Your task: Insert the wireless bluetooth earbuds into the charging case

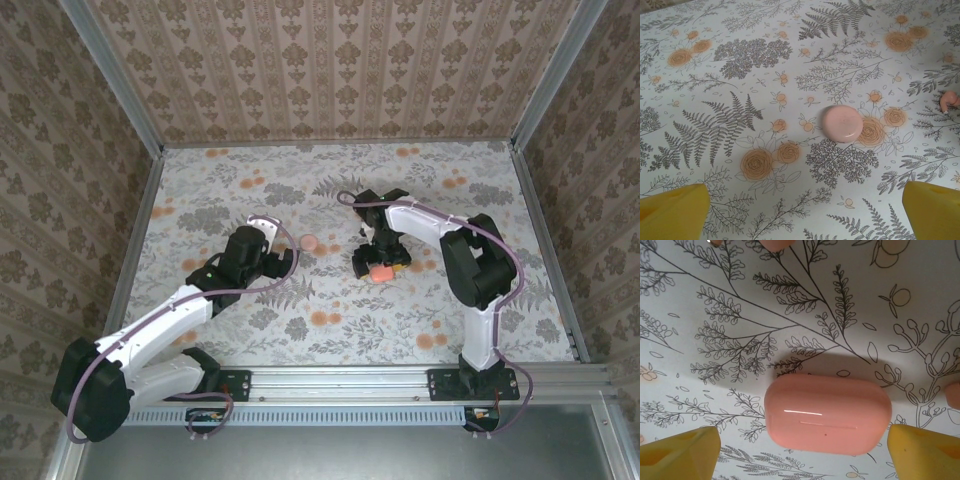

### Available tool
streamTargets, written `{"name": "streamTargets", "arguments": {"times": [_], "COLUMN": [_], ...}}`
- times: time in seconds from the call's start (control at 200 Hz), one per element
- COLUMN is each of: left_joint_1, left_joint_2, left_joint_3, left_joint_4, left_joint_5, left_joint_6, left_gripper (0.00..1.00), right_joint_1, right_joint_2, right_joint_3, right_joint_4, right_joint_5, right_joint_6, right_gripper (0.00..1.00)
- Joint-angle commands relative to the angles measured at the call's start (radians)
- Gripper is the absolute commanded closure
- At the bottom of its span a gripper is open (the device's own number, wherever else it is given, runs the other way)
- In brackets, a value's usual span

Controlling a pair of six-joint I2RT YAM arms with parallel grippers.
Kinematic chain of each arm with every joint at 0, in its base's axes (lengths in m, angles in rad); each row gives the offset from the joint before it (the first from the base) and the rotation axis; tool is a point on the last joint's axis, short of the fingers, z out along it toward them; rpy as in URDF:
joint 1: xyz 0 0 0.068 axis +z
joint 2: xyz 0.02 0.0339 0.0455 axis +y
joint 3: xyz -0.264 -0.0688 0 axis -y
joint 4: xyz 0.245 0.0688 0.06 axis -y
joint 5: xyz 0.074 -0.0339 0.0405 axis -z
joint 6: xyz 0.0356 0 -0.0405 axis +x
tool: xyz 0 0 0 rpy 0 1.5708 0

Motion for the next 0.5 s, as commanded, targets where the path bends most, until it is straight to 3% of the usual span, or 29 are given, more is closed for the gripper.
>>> {"name": "streamTargets", "arguments": {"times": [0.0,0.32,0.495], "left_joint_1": [-0.008,-0.008,-0.007], "left_joint_2": [-0.005,-0.014,-0.008], "left_joint_3": [0.001,-0.028,-0.028], "left_joint_4": [-0.014,0.002,0.002], "left_joint_5": [-0.035,-0.042,-0.03], "left_joint_6": [-0.028,-0.051,-0.052], "left_gripper": [0.0,0.0,0.0], "right_joint_1": [0.004,0.009,0.007], "right_joint_2": [0.037,0.091,0.093], "right_joint_3": [0.041,0.051,0.041], "right_joint_4": [-0.051,-0.069,-0.057], "right_joint_5": [0.053,0.092,0.101], "right_joint_6": [0.002,-0.003,0.0], "right_gripper": [0.14,0.17,0.24]}}
